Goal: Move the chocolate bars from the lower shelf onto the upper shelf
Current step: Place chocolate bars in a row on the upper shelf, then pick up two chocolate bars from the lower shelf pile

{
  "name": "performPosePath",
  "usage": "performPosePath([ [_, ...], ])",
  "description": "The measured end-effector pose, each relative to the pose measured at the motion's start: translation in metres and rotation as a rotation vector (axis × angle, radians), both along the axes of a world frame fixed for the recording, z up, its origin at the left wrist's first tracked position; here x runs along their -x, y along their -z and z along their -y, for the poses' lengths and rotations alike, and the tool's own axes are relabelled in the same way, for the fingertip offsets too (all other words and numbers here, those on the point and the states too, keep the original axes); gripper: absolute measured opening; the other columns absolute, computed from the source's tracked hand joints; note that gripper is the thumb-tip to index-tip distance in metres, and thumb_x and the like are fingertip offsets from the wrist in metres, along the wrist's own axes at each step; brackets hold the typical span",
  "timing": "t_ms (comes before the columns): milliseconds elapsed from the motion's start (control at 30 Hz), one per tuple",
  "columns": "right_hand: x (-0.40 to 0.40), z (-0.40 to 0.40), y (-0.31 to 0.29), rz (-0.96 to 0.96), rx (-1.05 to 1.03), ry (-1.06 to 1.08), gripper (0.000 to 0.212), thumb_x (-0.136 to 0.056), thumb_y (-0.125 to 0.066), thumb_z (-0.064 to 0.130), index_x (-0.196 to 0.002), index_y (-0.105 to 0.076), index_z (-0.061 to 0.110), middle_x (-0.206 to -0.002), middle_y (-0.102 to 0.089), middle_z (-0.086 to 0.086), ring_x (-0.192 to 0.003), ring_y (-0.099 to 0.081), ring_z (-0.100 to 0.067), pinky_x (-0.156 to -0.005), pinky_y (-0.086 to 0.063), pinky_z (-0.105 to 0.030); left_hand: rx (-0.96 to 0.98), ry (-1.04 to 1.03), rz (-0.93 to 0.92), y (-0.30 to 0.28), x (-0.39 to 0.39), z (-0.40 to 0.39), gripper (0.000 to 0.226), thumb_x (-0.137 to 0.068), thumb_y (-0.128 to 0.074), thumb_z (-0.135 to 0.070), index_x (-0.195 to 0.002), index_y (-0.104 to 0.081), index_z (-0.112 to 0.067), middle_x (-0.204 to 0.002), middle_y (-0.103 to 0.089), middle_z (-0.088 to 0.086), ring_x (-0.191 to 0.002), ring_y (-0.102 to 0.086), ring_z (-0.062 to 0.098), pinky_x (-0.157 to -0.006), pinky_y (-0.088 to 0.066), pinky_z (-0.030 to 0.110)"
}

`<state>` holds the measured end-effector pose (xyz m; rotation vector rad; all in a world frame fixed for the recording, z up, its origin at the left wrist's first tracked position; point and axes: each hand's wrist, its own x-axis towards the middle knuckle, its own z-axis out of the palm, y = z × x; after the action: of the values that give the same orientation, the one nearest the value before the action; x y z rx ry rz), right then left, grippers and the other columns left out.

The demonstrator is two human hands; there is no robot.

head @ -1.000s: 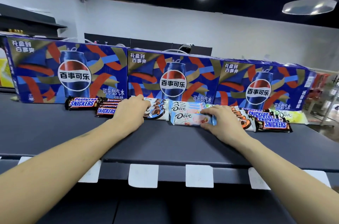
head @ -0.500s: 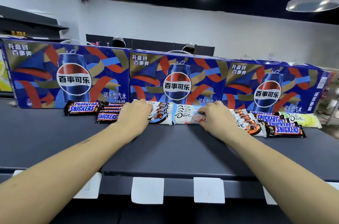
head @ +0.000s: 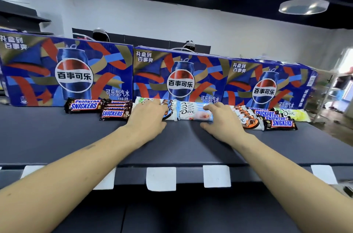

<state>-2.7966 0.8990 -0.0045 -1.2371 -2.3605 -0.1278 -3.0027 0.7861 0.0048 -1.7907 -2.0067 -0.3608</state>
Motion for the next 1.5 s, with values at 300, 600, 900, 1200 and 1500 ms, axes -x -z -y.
performPosePath([
  [300,-0.008,0.097,0.012,-0.122,0.140,-0.160,0.063,-0.089,-0.057,0.052,-0.143,-0.044,0.022,-0.144,-0.048,0.000,-0.134,-0.041,-0.019,-0.109,-0.036,-0.037,0.038,0.031,0.084,0.008,-0.033,0.080,0.043,-0.092,-0.051,-0.047,-0.129,-0.054,-0.027,-0.123,-0.054,-0.001,-0.114,-0.051,0.022,-0.091,-0.043,0.036],
  [600,-0.036,0.205,0.043,-0.158,0.158,-0.316,0.073,-0.093,-0.055,0.048,-0.154,-0.024,0.020,-0.151,-0.039,0.001,-0.140,-0.031,-0.015,-0.115,-0.028,-0.032,0.051,-0.091,0.103,0.034,-0.071,0.172,0.045,-0.092,-0.046,-0.049,-0.131,-0.052,-0.026,-0.121,-0.055,0.002,-0.113,-0.052,0.024,-0.089,-0.043,0.039],
  [900,-0.023,0.274,0.084,-0.095,0.207,-0.394,0.071,-0.094,-0.052,0.050,-0.154,-0.025,0.023,-0.158,-0.029,0.001,-0.148,-0.017,-0.020,-0.121,-0.016,-0.032,0.139,-0.229,0.136,0.081,-0.067,0.266,0.055,-0.091,-0.045,-0.055,-0.137,-0.045,-0.024,-0.129,-0.051,0.004,-0.116,-0.050,0.026,-0.090,-0.043,0.037],
  [1200,0.052,0.316,0.129,0.024,0.292,-0.510,0.069,-0.096,-0.053,0.044,-0.154,-0.023,0.023,-0.159,-0.026,-0.002,-0.149,-0.015,-0.021,-0.120,-0.017,-0.033,0.180,-0.394,0.206,0.132,-0.003,0.339,0.053,-0.093,-0.047,-0.050,-0.138,-0.043,-0.024,-0.127,-0.050,0.003,-0.113,-0.051,0.024,-0.089,-0.044,0.036],
  [1500,0.205,0.327,0.199,0.097,0.446,-0.532,0.072,-0.095,-0.057,0.036,-0.154,-0.021,0.021,-0.160,-0.021,-0.005,-0.147,-0.018,-0.022,-0.117,-0.024,-0.035,0.140,-0.471,0.292,0.196,0.102,0.352,0.048,-0.094,-0.049,-0.036,-0.139,-0.041,-0.023,-0.125,-0.052,0.002,-0.110,-0.053,0.024,-0.083,-0.045,0.035],
])
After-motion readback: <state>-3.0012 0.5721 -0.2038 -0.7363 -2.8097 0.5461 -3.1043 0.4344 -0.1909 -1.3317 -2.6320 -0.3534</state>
